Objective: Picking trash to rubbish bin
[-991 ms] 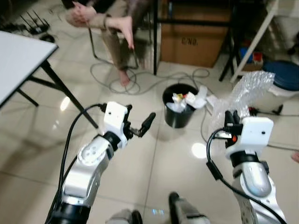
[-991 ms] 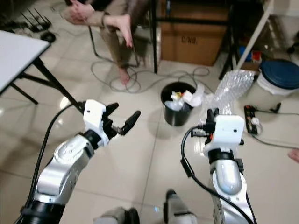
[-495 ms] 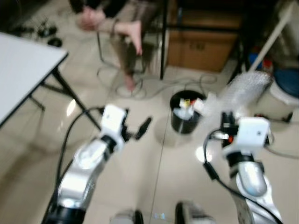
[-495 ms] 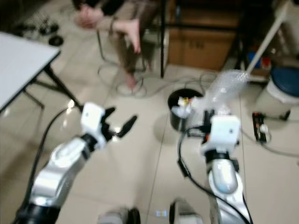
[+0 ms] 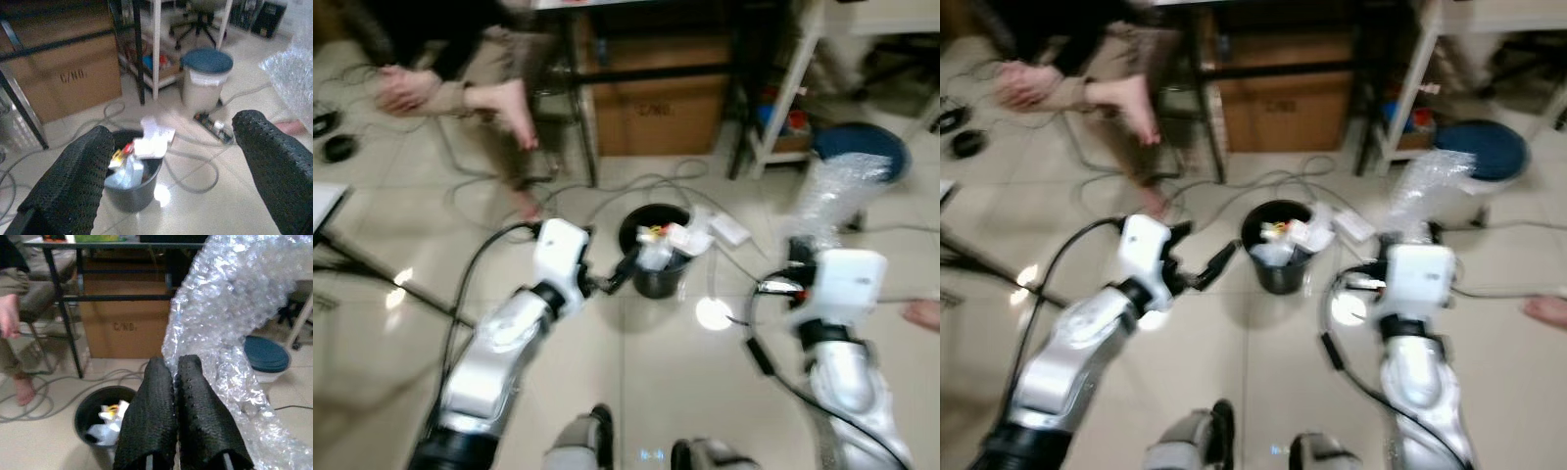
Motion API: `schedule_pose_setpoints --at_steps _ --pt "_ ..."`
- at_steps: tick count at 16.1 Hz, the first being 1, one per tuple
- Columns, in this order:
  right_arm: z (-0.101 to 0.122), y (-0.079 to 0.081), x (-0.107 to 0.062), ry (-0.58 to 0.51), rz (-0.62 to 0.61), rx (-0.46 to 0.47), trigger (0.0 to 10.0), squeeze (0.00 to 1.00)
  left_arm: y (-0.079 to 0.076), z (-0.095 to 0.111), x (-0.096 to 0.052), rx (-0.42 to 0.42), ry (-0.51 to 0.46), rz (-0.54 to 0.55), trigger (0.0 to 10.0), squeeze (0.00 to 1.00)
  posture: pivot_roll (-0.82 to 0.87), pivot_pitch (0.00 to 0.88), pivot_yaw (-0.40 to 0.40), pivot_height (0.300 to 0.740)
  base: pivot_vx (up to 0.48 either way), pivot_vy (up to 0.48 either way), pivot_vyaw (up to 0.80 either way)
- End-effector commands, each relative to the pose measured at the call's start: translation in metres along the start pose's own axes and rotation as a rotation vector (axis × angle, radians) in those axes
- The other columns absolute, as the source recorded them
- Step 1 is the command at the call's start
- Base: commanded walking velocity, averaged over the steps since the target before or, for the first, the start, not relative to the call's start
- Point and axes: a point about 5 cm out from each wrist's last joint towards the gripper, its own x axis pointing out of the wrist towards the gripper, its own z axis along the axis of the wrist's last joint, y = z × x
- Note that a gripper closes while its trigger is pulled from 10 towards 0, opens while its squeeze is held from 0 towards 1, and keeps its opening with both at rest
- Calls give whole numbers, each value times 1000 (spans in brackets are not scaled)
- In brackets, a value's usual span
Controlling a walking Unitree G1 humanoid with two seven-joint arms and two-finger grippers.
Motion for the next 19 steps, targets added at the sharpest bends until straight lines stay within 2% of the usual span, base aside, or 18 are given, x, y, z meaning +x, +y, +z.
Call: schedule_pose_setpoints --at_steps 1,19 --pt "2 -3 -2 -10 -11 -19 0 0 -4 -1 0 -2 5 -15 10000 0 -113 233 82 740 341 0 0" --pt "5 1 1 -31 2 -22 0 0 -5 -4 1 19 22 -9 10000 0 -112 239 88 740 327 0 0"
